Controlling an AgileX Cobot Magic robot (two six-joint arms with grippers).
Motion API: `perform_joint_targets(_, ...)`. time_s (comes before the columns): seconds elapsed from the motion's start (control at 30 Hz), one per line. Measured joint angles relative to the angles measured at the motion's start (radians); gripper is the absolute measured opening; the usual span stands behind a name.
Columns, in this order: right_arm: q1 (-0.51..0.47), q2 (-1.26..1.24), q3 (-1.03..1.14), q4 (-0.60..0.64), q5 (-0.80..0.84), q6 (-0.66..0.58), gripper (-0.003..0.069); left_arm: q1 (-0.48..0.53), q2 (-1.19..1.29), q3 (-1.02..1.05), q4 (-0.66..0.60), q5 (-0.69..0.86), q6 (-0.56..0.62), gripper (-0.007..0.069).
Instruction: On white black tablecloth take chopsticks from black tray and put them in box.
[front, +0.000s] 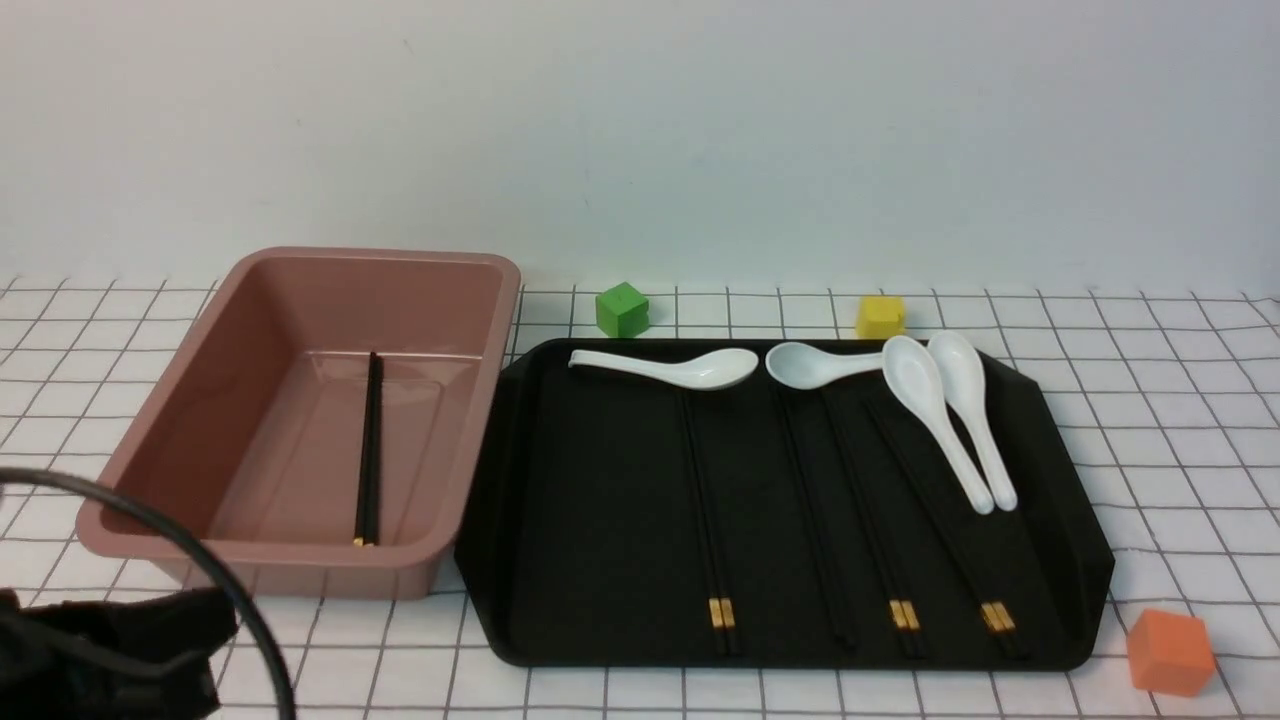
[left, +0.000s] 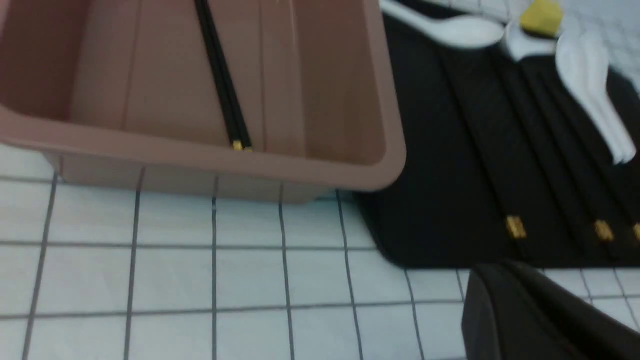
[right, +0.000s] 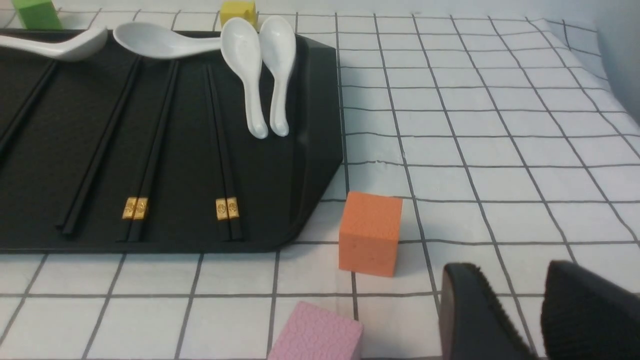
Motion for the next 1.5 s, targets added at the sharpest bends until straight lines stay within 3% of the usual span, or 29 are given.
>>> perform_joint_targets(0.67, 0.000, 0.000, 0.000, 0.000, 0.000, 0.000, 0.0240, 0.000, -0.090, 0.025, -0.011, -0.060, 0.000, -0.0013)
perform_joint_targets(0.87, 0.000, 0.000, 0.000, 0.000, 0.000, 0.000, 0.0240, 0.004, -0.288, 0.076, -0.010, -0.058, 0.000, -0.0013)
perform_joint_targets(1.2, 0.000, 0.000, 0.000, 0.000, 0.000, 0.000, 0.0240, 0.208, -0.608, 0.332, 0.086, -0.031, 0.000, -0.0013)
perform_joint_targets(1.5, 0.000, 0.000, 0.000, 0.000, 0.000, 0.000, 0.0240, 0.231, -0.629, 0.397, 0.091, 0.082, 0.000, -0.0012)
